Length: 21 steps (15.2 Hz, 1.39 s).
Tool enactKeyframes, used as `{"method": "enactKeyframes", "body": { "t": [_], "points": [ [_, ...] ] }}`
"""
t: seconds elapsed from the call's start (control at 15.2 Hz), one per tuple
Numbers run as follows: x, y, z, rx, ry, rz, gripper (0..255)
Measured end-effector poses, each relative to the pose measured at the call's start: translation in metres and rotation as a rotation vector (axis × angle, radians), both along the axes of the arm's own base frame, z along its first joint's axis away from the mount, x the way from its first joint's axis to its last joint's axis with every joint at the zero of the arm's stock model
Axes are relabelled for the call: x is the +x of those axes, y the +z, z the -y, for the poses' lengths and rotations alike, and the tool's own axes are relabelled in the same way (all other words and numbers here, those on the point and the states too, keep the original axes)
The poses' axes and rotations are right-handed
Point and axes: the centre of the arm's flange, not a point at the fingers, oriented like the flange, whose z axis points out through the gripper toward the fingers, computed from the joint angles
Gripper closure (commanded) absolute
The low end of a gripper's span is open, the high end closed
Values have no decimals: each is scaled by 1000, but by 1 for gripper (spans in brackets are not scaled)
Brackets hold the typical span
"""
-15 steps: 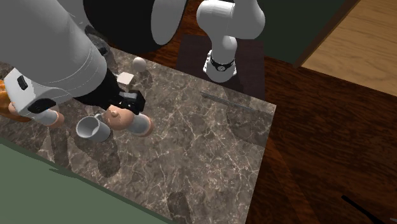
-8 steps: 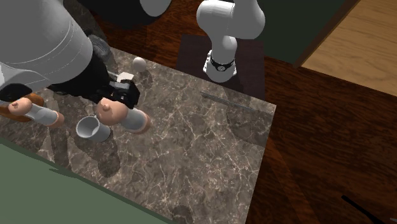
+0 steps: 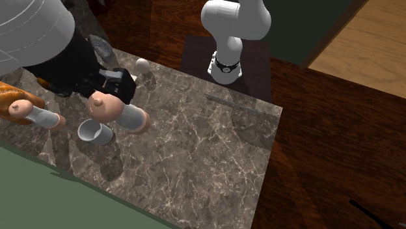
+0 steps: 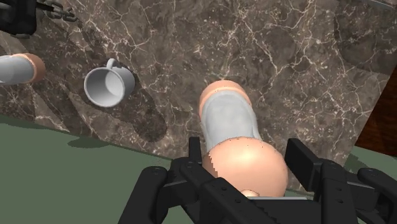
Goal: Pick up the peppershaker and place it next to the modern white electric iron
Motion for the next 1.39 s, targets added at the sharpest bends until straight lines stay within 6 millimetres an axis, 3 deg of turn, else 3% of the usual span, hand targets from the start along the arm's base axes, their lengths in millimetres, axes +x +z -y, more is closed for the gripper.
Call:
{"method": "enactKeyframes", "body": {
  "t": [0.2, 1.39],
  "points": [
    [-24, 3, 15, 0, -1, 0, 255],
    [-227, 6, 137, 0, -1, 0, 255]
  ]
}}
